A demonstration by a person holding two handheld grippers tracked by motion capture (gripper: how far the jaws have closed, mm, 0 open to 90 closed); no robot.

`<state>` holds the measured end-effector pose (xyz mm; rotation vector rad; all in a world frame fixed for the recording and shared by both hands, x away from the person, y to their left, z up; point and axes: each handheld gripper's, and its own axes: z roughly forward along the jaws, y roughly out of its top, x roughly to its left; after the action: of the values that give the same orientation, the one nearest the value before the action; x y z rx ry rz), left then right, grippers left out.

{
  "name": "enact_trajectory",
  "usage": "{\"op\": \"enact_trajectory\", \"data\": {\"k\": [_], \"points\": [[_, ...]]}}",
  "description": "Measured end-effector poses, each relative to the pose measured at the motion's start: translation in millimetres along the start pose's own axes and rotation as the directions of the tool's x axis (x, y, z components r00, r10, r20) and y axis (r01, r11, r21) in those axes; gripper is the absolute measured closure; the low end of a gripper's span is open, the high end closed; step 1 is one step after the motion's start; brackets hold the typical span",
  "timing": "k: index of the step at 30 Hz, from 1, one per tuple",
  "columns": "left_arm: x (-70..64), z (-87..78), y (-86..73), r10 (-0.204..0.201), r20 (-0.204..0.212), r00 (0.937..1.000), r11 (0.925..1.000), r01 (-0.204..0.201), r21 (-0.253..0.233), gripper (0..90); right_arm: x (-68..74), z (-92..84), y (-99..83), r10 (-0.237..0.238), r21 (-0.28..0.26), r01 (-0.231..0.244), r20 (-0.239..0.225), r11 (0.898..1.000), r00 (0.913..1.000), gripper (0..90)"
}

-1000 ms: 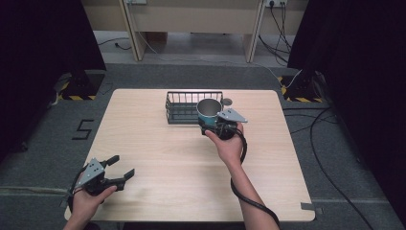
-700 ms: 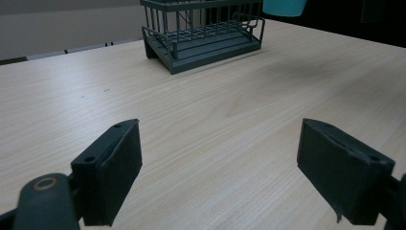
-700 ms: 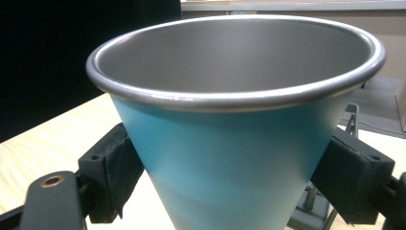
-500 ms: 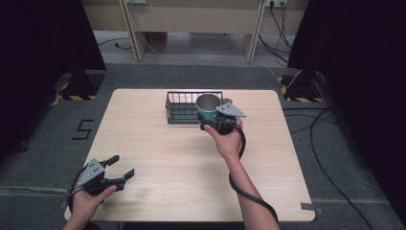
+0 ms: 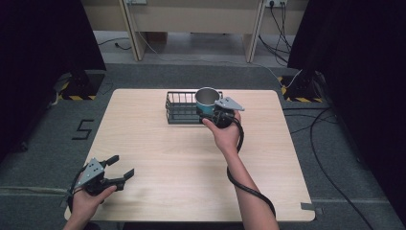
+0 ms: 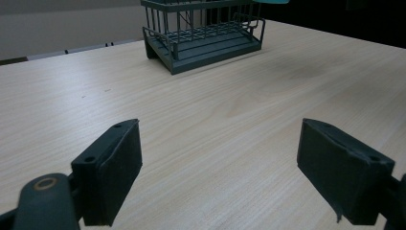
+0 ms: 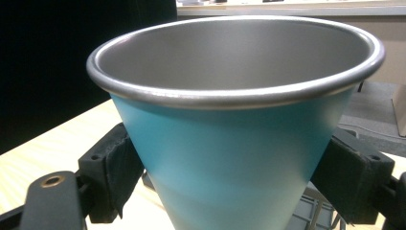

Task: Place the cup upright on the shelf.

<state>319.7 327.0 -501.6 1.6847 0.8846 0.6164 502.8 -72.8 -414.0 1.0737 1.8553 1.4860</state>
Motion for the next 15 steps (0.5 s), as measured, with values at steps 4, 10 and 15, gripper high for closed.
{"op": "enact_trajectory", "data": {"k": [4,10,15], "points": [[0.2,0.0,0.0,-0.001,0.0,1.0,1.0,0.001,0.0,15.1,-1.0,3.9,4.0,0.006,-0.002,-0.006,0.001,1.0,1.0,18.0],[0.5,-0.2,0.0,-0.002,0.0,1.0,1.0,0.002,-0.001,15.1,-2.2,10.0,10.7,0.009,-0.005,-0.009,0.004,1.0,1.0,18.0],[0.7,-0.3,0.0,-0.002,0.0,1.0,1.0,0.002,-0.001,15.1,-3.5,13.9,13.6,0.015,-0.006,-0.015,0.006,1.0,0.9999,18.0]]}}
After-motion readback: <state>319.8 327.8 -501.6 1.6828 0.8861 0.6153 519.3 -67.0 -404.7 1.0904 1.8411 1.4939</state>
